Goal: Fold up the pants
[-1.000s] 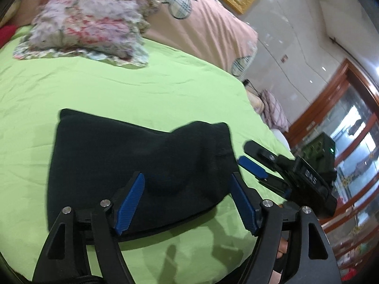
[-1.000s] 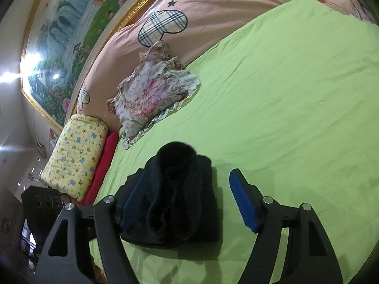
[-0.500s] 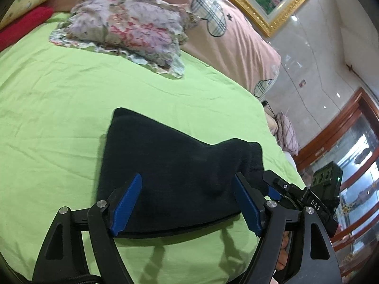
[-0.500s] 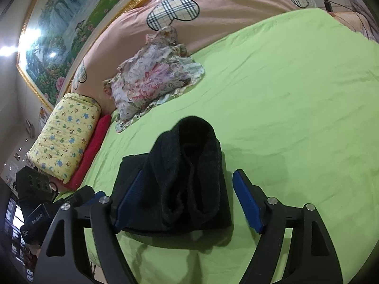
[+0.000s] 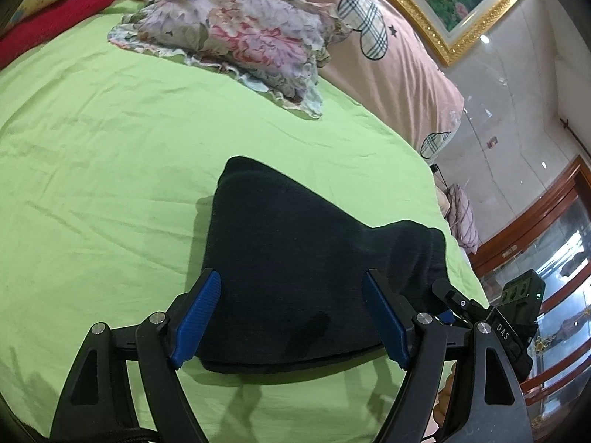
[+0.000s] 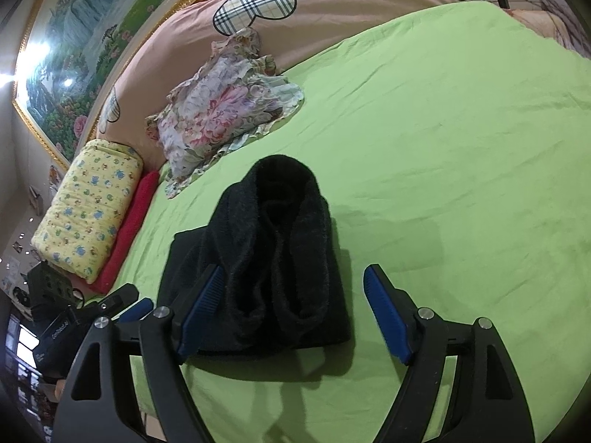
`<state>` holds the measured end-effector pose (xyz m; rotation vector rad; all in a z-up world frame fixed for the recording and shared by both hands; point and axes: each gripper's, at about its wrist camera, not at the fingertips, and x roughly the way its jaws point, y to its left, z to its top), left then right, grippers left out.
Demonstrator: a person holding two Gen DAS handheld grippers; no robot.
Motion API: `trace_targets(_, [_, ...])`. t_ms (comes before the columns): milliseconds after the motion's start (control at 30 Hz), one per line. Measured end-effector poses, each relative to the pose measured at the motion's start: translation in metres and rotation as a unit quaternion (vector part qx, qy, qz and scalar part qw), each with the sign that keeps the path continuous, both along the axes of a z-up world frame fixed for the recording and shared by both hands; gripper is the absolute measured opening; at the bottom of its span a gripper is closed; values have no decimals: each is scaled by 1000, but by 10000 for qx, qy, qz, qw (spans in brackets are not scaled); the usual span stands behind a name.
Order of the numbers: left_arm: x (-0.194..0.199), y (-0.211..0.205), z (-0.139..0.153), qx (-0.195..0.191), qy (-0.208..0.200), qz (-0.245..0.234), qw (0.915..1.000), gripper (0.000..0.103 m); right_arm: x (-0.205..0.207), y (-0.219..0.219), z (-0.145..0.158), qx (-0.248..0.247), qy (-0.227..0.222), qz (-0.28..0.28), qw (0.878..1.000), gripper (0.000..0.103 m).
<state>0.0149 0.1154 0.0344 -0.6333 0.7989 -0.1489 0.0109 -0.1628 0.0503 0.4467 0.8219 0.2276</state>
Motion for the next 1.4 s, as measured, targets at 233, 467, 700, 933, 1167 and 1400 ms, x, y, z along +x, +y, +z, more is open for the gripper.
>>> trace_targets(233, [3,2,-12,-16,161,65,9998,81,3,2,-11,126,129,76,9998,78])
trace_targets(467, [14,6,-29,-18,394,158,9991,81,8,-6,-25,385,227,45,9990,78])
trace_targets(700, [28,8,-43,-125,530,147,9984,81,11,-13,-34,615,267,96,9977,78])
trace_targets(933, [39,8,-53,-359,575,118,9976,76,16,-10,-37,705,250,289,9968,76])
trace_targets(1167, [38,5,-46,-444,463,-15,9979,53,18,-12,-43,1278,267,455,9904,52])
trace_targets(1400, [30,7,-26,-429,167,-29,9989,36,16,-4,-31,1336,147,506,9896,45])
